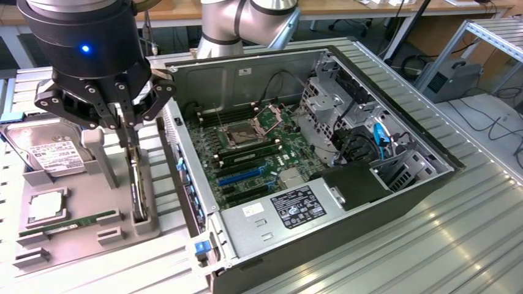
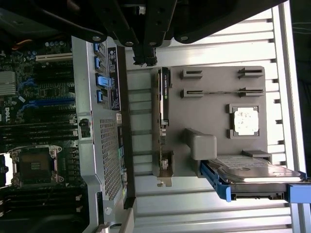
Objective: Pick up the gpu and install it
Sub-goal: 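Pick up the gpu and move the gpu toward the slot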
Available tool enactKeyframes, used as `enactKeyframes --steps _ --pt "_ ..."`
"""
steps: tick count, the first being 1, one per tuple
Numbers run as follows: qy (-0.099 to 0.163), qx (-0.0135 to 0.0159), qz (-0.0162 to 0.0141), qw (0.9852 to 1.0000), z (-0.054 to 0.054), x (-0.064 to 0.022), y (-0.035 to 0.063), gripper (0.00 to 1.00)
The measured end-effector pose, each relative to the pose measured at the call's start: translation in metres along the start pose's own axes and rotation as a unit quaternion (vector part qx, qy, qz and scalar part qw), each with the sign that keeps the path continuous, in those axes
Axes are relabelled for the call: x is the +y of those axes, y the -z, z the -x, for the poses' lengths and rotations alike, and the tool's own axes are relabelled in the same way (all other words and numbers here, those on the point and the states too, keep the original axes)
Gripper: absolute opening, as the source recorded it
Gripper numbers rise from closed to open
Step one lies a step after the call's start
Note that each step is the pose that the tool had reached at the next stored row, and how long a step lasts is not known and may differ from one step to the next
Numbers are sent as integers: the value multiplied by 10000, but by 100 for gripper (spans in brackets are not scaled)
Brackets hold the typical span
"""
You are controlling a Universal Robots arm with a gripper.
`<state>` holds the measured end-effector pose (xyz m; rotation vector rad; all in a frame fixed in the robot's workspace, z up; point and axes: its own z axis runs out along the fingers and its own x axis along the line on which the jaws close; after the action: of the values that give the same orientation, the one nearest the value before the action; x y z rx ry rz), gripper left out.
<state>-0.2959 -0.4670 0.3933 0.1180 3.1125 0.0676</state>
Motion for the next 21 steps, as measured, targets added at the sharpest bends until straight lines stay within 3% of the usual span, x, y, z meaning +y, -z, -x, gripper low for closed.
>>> enactKeyframes --steps 3,7,21 --pt "0 0 0 10000 0 0 0 24" --pt "0 0 0 10000 0 0 0 48" --pt "-1 0 0 10000 -4 13 -72 48"
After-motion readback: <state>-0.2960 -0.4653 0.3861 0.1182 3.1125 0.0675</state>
